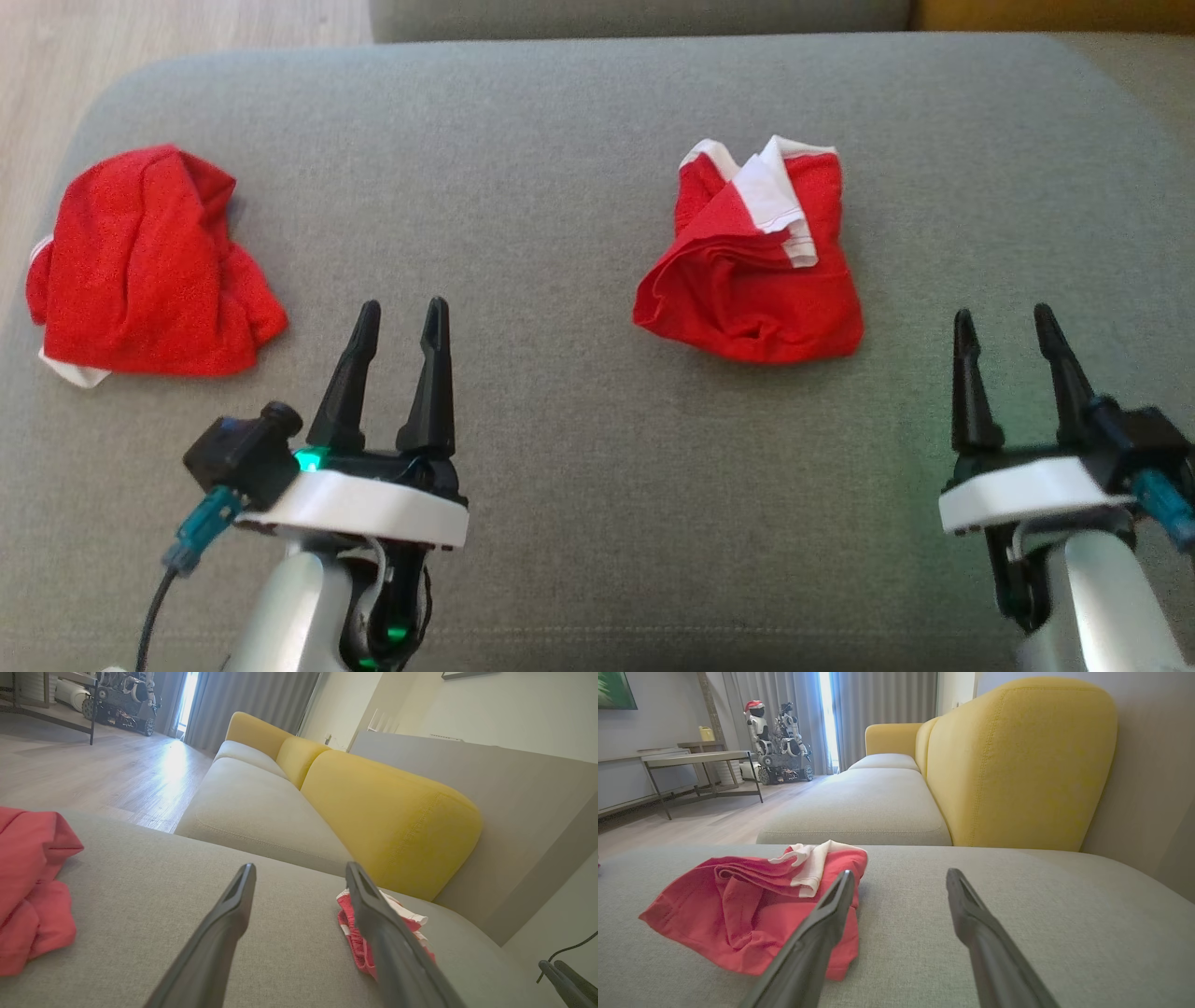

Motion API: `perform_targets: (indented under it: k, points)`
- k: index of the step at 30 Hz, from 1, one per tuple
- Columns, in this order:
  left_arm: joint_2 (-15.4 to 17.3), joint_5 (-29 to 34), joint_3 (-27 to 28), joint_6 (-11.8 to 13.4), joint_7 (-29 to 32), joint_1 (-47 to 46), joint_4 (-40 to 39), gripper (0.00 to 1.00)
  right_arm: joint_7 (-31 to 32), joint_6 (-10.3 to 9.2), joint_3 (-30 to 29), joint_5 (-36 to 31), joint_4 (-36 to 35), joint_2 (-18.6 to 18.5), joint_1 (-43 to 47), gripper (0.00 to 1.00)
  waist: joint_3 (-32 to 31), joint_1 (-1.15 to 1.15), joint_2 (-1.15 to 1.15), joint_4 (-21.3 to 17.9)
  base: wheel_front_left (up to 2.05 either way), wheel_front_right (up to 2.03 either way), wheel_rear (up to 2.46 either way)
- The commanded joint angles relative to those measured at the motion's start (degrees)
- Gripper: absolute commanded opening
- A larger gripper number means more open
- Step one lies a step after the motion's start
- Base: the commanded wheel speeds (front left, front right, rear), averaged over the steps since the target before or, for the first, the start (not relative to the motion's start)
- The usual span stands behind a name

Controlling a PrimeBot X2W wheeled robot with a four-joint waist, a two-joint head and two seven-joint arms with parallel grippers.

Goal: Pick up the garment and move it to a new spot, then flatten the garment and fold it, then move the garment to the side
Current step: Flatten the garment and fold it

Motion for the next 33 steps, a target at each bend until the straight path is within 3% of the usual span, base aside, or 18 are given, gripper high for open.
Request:
perform_targets:
  k: [1,2,8,16,25,33]
  points:
    - [0.4,0.2,1.5,-0.3,-0.3,-2.7,-2.1,1.00,-0.3,0.21,1.4,0.4,-1.1,-0.2,-3.8,0.40,1.2,0.00,0.00,0.8,0.00,0.00,0.00]
    - [0.4,0.2,1.4,-0.4,-0.3,-3.0,-2.0,1.00,-0.1,0.21,1.4,0.3,-0.6,-0.2,-4.5,0.00,1.8,0.00,0.00,1.2,0.00,0.00,0.00]
    - [0.4,0.0,0.9,-0.8,-0.3,-4.8,-1.5,1.00,0.6,0.21,2.1,-1.3,5.1,-0.2,-10.2,0.00,5.3,0.00,0.00,3.8,0.00,0.00,0.00]
    - [0.4,-0.5,0.6,-0.8,-0.3,-6.6,-1.1,1.00,1.5,0.21,2.1,-5.6,18.5,-0.8,-16.7,0.00,7.9,0.00,0.00,8.6,0.00,0.00,0.00]
    - [0.4,-0.5,0.5,-0.9,-0.3,-6.8,-1.0,1.00,0.1,0.21,3.2,-6.5,25.5,-1.3,-21.5,0.00,8.6,0.00,0.00,10.1,0.00,0.00,0.00]
    - [0.4,-1.1,-0.1,-0.6,-0.3,-7.2,-1.0,1.00,-0.7,0.21,6.3,-7.1,27.3,-1.3,-26.2,0.00,8.8,0.00,0.00,11.1,0.00,0.00,0.00]
